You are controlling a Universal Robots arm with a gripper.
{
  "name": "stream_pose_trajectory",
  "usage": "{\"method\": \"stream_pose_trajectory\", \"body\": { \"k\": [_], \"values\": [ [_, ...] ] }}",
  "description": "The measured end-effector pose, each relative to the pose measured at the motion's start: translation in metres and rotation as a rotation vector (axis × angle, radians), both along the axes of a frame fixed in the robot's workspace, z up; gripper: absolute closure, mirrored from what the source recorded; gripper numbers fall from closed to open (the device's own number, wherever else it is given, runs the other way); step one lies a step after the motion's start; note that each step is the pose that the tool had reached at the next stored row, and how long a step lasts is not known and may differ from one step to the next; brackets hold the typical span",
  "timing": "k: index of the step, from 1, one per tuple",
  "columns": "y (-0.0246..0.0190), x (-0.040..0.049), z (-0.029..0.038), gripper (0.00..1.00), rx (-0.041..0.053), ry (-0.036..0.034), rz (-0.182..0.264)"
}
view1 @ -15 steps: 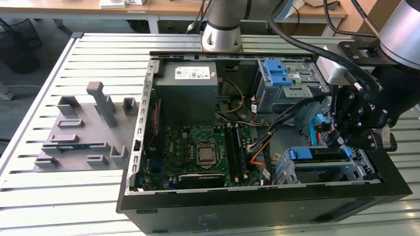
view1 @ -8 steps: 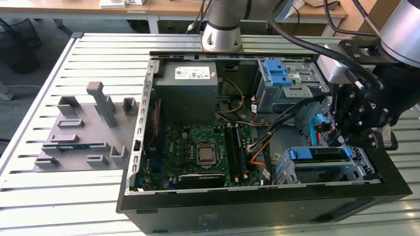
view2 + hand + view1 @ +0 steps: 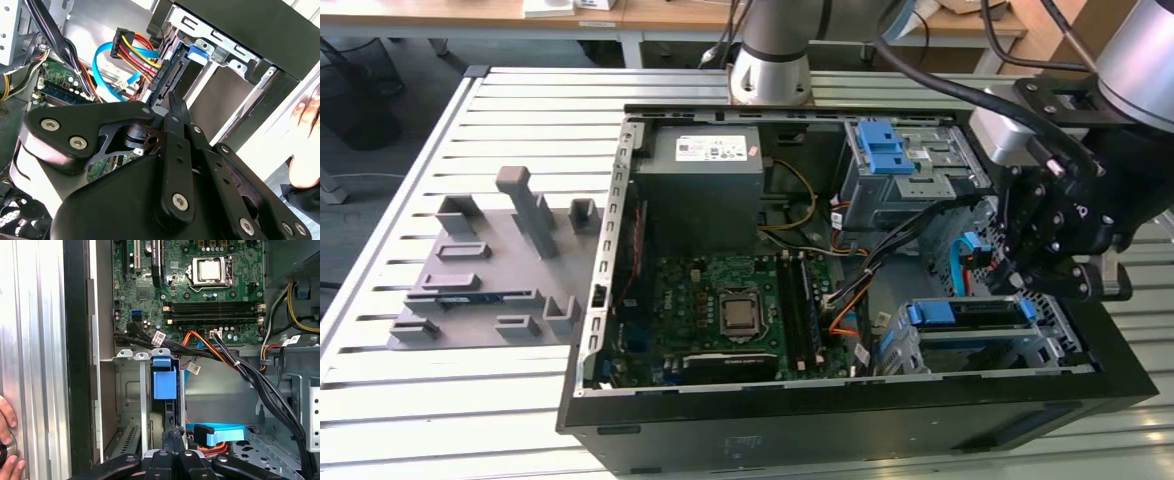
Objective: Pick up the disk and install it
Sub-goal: 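Insert the first disk wire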
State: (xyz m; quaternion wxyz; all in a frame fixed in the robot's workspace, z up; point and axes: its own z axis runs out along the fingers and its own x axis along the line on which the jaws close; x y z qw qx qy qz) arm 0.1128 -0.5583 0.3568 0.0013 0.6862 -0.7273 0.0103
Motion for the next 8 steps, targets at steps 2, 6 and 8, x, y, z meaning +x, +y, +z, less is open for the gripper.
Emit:
{"method": "stream_pose_trajectory", "body": {
  "k": [2, 6, 8],
  "values": [
    [0.0006, 0.0013, 0.0, 0.89, 0.0, 0.0, 0.0],
    [0.0022, 0.0039, 0.0, 0.89, -0.0001, 0.0, 0.0],
    [0.0034, 0.0053, 0.0, 0.89, 0.0, 0.0, 0.0]
  ]
}}
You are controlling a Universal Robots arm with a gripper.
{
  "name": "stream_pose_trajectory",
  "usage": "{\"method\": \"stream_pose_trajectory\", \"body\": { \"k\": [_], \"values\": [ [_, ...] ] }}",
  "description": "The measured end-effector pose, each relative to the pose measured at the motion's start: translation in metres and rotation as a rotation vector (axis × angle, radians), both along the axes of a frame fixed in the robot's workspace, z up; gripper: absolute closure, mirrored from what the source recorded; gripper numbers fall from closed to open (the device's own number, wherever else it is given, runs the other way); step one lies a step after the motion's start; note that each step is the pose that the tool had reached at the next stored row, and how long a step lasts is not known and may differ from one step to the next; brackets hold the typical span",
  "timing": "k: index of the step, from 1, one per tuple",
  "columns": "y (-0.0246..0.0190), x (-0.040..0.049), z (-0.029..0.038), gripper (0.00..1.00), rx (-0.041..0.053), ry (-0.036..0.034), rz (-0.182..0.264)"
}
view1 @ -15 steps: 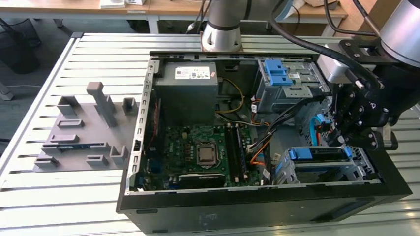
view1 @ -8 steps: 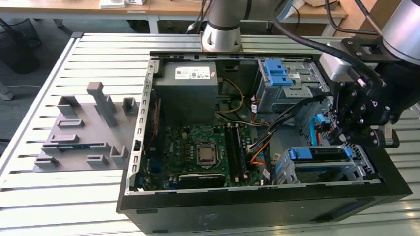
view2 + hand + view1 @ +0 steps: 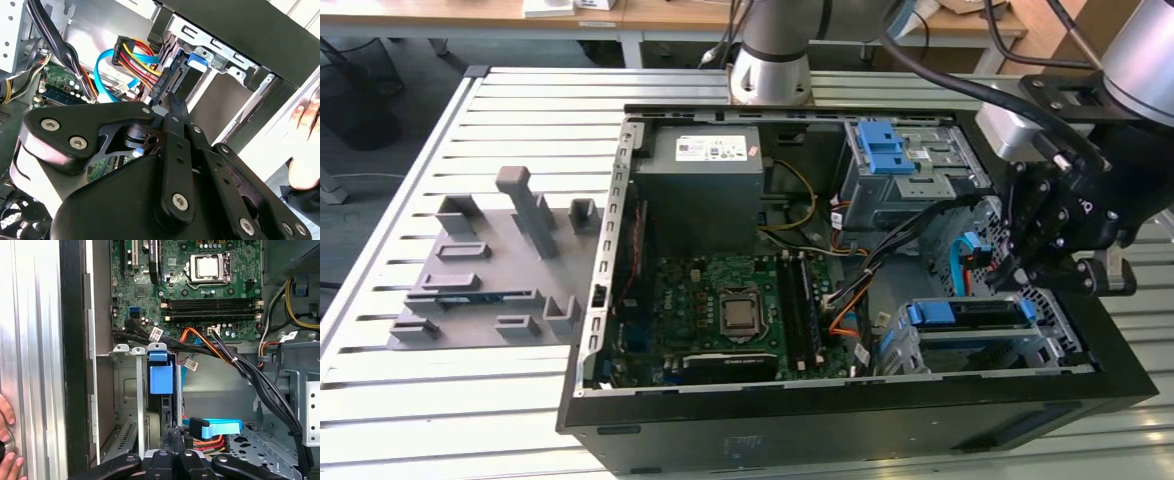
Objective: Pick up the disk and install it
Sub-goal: 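Insert the first disk wire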
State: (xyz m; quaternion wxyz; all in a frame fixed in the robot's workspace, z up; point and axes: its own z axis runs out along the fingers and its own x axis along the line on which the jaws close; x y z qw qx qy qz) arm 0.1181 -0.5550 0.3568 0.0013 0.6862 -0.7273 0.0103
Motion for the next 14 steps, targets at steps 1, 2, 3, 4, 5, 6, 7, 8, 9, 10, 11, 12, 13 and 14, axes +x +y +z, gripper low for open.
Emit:
{"method": "stream_pose_trajectory", "body": {
  "k": [1, 2, 3, 4, 5, 6, 7, 8, 9, 10, 11, 12, 13, 14],
  "values": [
    [0.0006, 0.0005, 0.0, 0.89, -0.0001, 0.0, 0.0],
    [0.0011, 0.0009, 0.0, 0.89, 0.0, 0.0, 0.0],
    [0.0017, 0.0012, 0.0, 0.89, 0.0001, 0.0, 0.0],
    [0.0022, 0.0015, 0.0, 0.89, 0.0001, 0.0, 0.0],
    [0.0028, 0.0017, 0.0, 0.89, 0.0, 0.0, 0.0],
    [0.0033, 0.002, 0.0, 0.89, 0.0001, 0.0, 0.0],
    [0.0038, 0.0023, 0.0, 0.89, 0.0, 0.0, 0.0],
    [0.0041, 0.0026, 0.0, 0.89, 0.0001, 0.0, 0.001],
    [0.0041, 0.0027, 0.0, 0.89, 0.0, 0.0, 0.003],
    [0.0041, 0.0027, 0.0, 0.89, 0.0, 0.0001, 0.01],
    [0.0042, 0.0028, -0.0001, 0.89, 0.0001, 0.0, 0.017],
    [0.0042, 0.0029, -0.0001, 0.89, 0.0001, 0.0, 0.022],
    [0.0043, 0.0032, 0.0, 0.89, -0.0001, 0.0, 0.026],
    [0.0047, 0.0033, 0.0001, 0.89, 0.0, -0.0001, 0.027]
  ]
}}
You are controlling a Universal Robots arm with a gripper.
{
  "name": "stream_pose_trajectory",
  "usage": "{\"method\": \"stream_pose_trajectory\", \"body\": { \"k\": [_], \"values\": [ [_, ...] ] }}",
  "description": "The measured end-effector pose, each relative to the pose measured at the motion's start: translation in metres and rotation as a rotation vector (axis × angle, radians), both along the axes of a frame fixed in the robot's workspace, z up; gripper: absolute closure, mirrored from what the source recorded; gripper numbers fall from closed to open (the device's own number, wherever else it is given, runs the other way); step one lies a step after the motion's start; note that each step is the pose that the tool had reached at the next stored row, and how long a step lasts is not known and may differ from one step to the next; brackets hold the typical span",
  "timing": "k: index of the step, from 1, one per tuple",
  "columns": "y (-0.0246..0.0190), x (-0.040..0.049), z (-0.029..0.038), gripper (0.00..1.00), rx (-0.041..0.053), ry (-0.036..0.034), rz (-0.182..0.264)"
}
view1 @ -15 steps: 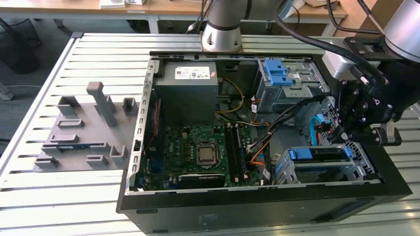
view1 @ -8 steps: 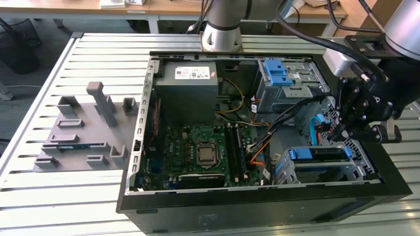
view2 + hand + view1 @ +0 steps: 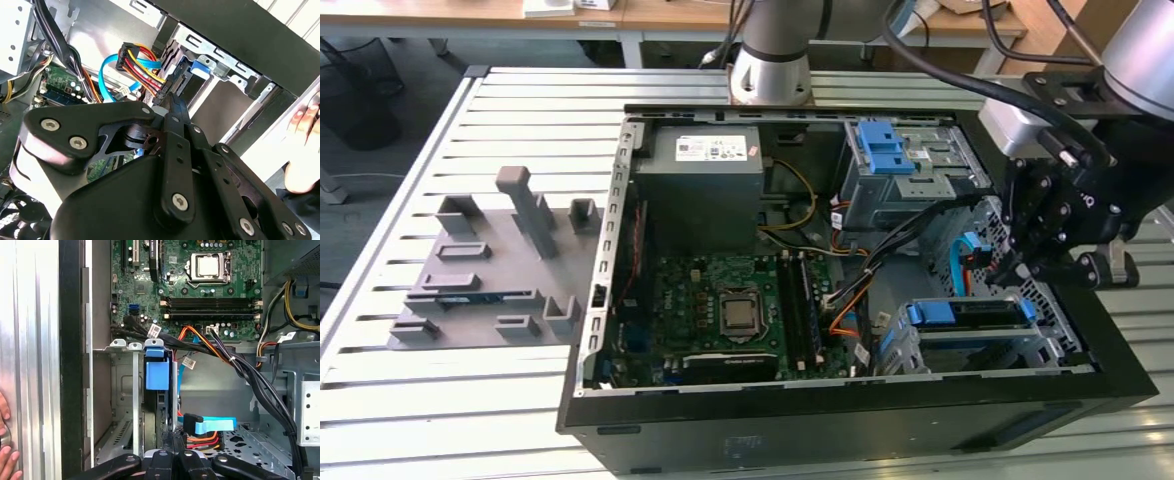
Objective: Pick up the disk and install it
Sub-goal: 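Insert the first disk wire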
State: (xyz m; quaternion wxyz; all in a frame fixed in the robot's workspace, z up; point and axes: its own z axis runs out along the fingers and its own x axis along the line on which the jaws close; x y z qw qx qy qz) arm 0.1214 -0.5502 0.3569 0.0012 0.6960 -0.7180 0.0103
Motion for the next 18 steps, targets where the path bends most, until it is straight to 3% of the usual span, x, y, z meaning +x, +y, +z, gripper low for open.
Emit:
{"method": "stream_pose_trajectory", "body": {
  "k": [6, 14, 15, 18],
  "values": [
    [0.0037, 0.0011, -0.0001, 0.89, 0.0001, -0.0002, 0.002],
    [0.004, 0.0012, -0.0001, 0.89, 0.0001, -0.0002, 0.002],
    [0.004, 0.0012, -0.0001, 0.83, 0.0001, -0.0002, 0.002],
    [0.004, 0.0012, -0.0001, 0.83, 0.0, -0.0002, 0.003]
  ]
}}
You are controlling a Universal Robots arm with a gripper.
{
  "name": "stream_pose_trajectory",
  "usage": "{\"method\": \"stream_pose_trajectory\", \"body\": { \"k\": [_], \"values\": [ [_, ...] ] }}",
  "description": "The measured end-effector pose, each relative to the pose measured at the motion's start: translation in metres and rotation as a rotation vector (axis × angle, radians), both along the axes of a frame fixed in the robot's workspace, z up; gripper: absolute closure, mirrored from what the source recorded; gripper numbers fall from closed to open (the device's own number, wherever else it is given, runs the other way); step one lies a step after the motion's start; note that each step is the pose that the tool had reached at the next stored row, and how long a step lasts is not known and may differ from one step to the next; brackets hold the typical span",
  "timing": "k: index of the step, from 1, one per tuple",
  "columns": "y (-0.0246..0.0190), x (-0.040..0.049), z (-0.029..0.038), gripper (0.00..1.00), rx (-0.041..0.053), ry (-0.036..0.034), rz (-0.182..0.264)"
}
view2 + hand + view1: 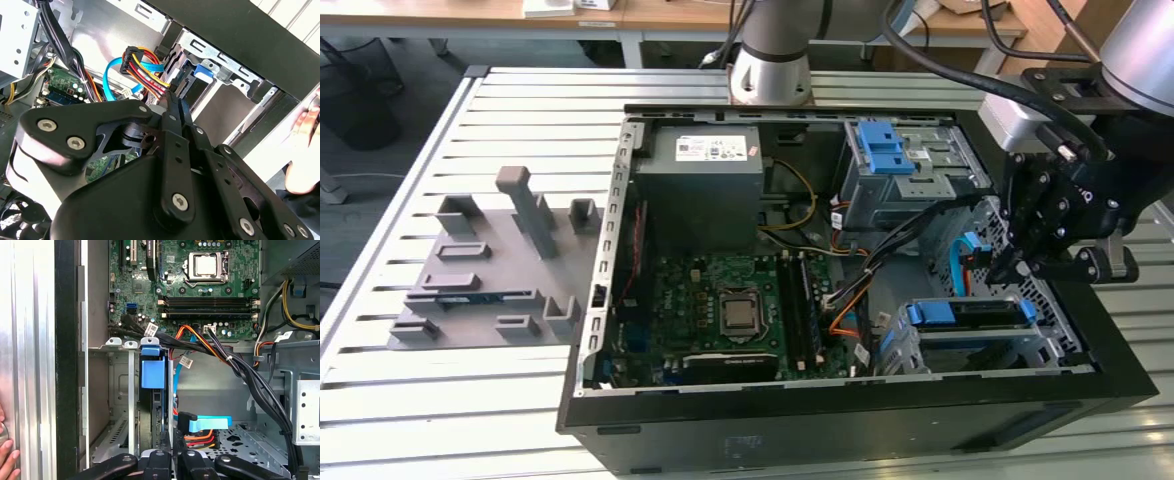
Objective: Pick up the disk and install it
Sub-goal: 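Insert the first disk wire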
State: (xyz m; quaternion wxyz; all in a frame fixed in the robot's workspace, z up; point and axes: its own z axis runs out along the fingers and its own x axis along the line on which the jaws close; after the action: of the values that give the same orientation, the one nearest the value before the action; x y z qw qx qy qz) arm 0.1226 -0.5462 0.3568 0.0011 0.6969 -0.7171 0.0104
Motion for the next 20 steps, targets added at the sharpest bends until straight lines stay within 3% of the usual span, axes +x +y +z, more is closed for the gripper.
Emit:
{"method": "stream_pose_trajectory", "body": {
  "k": [4, 5, 20],
  "values": [
    [0.0, 0.0, -0.0001, 0.82, 0.0, 0.0, 0.001],
    [0.0001, 0.0, -0.0002, 0.75, 0.0002, 0.0, 0.002],
    [0.0015, 0.0011, -0.0034, 0.75, 0.0002, -0.0001, 0.008]
  ]
}}
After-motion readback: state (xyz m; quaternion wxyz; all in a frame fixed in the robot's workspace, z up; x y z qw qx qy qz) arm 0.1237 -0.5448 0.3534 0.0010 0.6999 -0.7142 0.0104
